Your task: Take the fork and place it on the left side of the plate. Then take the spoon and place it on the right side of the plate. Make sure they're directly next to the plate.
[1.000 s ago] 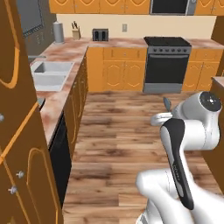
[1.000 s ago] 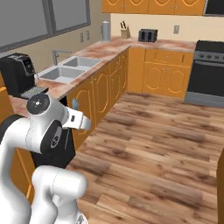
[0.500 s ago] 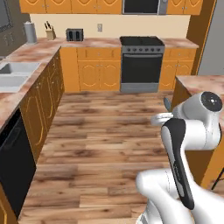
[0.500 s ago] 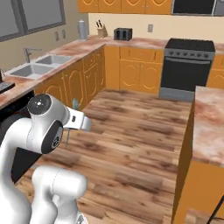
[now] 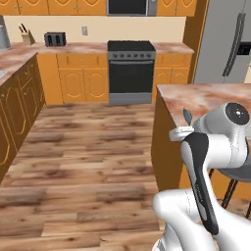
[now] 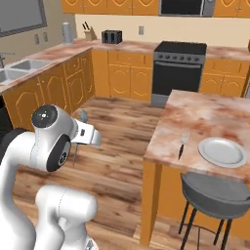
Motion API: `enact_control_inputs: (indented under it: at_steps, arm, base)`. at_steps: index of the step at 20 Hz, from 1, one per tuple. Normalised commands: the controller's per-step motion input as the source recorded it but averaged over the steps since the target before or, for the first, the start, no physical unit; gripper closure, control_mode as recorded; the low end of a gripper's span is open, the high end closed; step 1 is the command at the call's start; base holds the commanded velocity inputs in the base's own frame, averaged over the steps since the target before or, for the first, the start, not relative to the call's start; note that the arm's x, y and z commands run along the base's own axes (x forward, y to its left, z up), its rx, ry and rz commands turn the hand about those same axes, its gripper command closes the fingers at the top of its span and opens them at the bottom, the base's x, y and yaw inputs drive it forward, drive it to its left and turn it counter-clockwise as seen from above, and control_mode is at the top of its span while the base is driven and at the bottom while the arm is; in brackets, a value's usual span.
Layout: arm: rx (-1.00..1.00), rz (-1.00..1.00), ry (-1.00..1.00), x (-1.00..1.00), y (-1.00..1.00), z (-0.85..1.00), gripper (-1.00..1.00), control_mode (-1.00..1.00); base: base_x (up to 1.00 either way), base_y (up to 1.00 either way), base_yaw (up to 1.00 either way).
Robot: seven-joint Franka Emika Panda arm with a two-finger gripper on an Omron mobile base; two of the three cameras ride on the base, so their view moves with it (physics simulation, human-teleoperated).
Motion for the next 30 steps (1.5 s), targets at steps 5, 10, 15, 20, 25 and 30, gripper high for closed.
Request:
enact_control_inputs:
  at_steps: [5,10,15,20,25,30]
  arm:
    - [0.00,0.00,0.00,0.00,0.00,0.00,1.00,1.00]
    - [0.00,0.00,0.00,0.00,0.00,0.00,1.00,1.00]
    - [0.00,0.00,0.00,0.00,0.00,0.00,1.00,1.00]
    - [0.00,0.00,0.00,0.00,0.00,0.00,1.00,1.00]
    - [0.00,0.00,0.00,0.00,0.00,0.00,1.00,1.00]
    - [0.00,0.00,0.00,0.00,0.00,0.00,1.00,1.00]
  base:
    - [-0.01,-1.00,-0.07]
    - [0.06,-1.00,-0.06]
    - [0.21,-1.00,-0.04]
    - [0.47,-0.75,-0.14]
    - [0.68,-0.20,-0.23]
    - [0.70,0.00,-0.13]
